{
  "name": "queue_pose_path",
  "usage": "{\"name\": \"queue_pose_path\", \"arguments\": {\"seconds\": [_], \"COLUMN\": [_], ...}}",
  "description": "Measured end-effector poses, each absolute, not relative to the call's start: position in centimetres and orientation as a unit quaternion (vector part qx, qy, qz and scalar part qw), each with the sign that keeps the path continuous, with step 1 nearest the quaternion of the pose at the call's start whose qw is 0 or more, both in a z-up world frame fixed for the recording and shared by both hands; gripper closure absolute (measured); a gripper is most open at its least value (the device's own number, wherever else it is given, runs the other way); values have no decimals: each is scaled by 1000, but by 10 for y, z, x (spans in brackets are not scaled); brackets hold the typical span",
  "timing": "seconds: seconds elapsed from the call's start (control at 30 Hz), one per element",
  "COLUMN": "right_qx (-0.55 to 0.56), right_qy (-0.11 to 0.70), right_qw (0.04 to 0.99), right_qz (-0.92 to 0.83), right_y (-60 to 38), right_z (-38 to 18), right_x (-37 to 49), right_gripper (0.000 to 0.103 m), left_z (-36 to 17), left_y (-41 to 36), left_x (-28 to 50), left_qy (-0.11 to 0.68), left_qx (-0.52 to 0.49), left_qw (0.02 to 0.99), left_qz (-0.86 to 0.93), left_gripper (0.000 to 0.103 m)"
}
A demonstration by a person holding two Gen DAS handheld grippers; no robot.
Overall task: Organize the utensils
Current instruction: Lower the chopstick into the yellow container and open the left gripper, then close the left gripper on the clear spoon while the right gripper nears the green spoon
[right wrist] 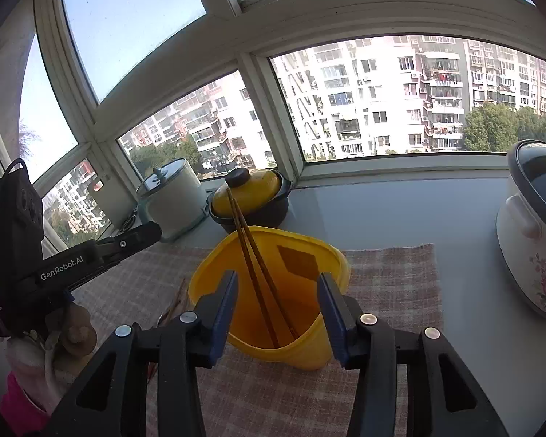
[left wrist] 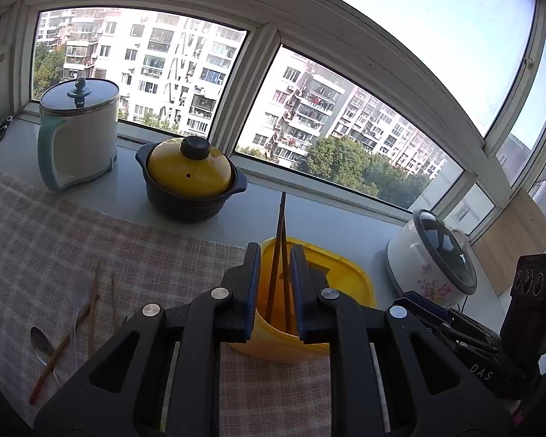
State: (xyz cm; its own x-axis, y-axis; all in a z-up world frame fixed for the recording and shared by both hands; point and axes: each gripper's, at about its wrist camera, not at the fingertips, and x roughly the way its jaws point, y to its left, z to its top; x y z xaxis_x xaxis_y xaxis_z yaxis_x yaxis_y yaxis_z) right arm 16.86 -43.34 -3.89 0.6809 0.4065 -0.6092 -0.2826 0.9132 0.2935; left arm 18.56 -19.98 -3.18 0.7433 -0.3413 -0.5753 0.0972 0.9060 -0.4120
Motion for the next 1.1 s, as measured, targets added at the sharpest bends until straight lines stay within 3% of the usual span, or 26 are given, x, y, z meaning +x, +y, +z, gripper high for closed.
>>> {"name": "queue_pose_path", "arguments": {"seconds": [0.23, 0.3, 0.37, 0.53, 0.6, 0.63, 1.1], "right_qx": [80, 75, 70, 65, 67, 68, 95], "right_qy": [348, 347, 346, 343, 341, 338, 346], "right_qw": [913, 913, 913, 914, 914, 915, 918], "right_qz": [200, 203, 205, 206, 207, 207, 166], "right_y": [-430, -427, -424, -412, -407, -405, -343], "right_z": [-37, -37, -36, -35, -35, -36, -58], "right_x": [149, 144, 139, 127, 122, 119, 90], "right_gripper": [49, 46, 41, 33, 15, 13, 3], "left_z": [-30, -30, -32, -36, -40, -41, -95], "left_y": [-182, -174, -166, -138, -122, -113, 10], "left_x": [162, 155, 149, 137, 132, 130, 106], "left_qy": [338, 338, 338, 349, 352, 353, 437], "left_qx": [-177, -176, -176, -162, -153, -150, -142], "left_qw": [919, 920, 921, 920, 921, 921, 886], "left_qz": [-99, -91, -82, -70, -64, -62, -65], "left_gripper": [88, 74, 67, 67, 67, 67, 67]}}
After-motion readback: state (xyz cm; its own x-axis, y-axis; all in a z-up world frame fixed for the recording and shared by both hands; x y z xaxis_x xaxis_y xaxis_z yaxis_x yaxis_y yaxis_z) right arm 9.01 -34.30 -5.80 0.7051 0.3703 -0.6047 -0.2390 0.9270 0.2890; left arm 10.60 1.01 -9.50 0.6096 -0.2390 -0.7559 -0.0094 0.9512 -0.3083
